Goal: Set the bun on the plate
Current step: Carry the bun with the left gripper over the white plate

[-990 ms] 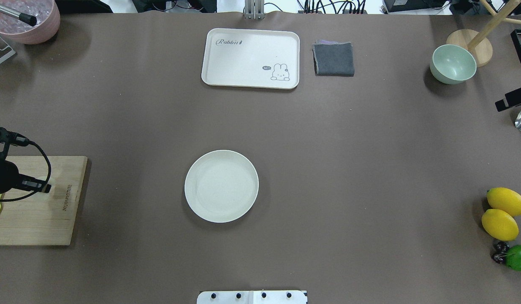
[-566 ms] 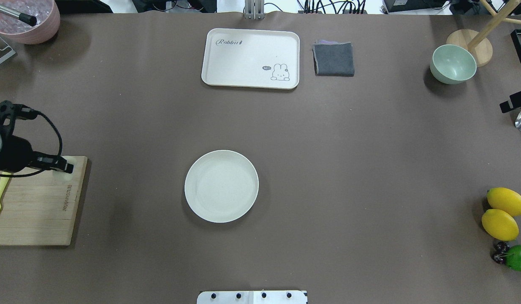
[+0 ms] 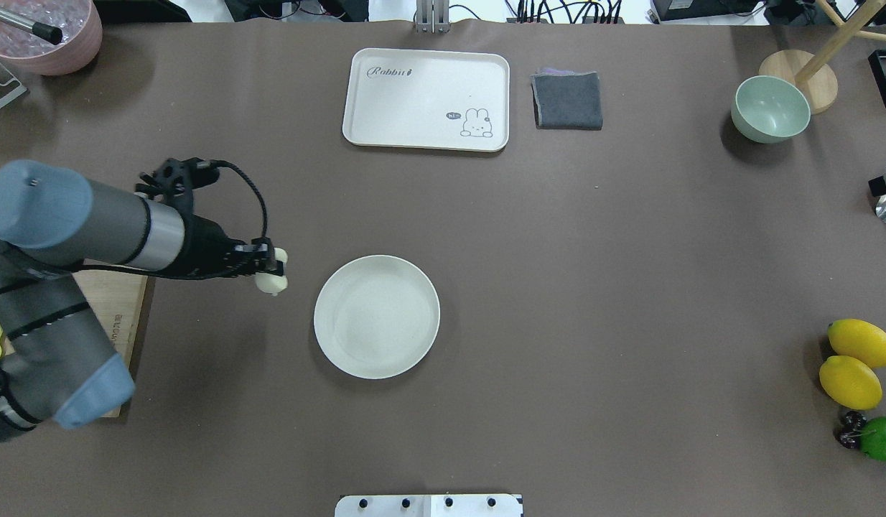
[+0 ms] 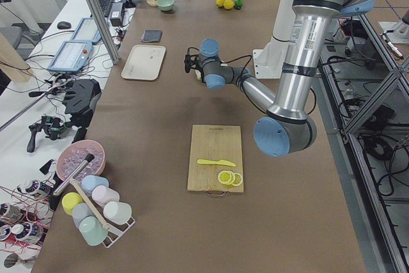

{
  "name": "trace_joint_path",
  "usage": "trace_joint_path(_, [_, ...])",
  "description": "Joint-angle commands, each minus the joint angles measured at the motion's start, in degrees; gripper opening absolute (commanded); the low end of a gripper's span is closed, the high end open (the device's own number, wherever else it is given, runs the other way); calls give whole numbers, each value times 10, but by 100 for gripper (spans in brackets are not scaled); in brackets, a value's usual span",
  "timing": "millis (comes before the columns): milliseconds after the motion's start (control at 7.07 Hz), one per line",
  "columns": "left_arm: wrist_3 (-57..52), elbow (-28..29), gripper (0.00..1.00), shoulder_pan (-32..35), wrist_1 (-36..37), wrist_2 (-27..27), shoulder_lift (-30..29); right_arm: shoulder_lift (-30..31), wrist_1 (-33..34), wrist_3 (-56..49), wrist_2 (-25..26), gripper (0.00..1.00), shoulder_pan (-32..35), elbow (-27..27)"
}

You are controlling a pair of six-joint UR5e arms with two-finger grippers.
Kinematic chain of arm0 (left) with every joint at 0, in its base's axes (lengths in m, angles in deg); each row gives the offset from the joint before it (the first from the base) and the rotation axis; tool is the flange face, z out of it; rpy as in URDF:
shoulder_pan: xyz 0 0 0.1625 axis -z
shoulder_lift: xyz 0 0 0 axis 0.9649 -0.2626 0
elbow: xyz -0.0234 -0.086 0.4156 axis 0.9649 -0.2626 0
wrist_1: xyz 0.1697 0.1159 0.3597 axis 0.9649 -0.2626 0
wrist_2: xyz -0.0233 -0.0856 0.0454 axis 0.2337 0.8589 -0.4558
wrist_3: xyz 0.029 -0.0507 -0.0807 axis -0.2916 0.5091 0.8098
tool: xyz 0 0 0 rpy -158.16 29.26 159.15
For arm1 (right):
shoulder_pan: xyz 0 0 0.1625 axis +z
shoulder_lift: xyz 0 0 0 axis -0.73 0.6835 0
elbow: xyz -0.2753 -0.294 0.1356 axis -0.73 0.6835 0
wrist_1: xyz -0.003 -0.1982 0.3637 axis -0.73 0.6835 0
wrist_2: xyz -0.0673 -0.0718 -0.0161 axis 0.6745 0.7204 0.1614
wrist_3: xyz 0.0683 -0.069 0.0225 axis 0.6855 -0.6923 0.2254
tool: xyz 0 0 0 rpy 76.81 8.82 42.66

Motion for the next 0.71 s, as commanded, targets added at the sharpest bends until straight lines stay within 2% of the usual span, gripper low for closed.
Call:
trace_joint_path(0, [58, 39, 24, -81, 11, -99, -75, 6, -1, 0, -13, 100, 17, -3])
trace_joint_path(141, [58, 46, 32, -107, 11, -122, -77, 14, -4, -3, -17, 100, 19, -3])
trace_joint_path(283, [57, 63, 82, -114, 10, -139, -87, 28, -5, -42, -18, 100, 23, -3])
trace_joint_path(424, [57, 66, 97, -114, 10, -140, -89, 43, -5, -66, -17, 100, 28, -3])
trace_joint_path(566, [57, 65, 98, -114, 10, -140, -90, 47, -5, -67, -16, 100, 33, -3])
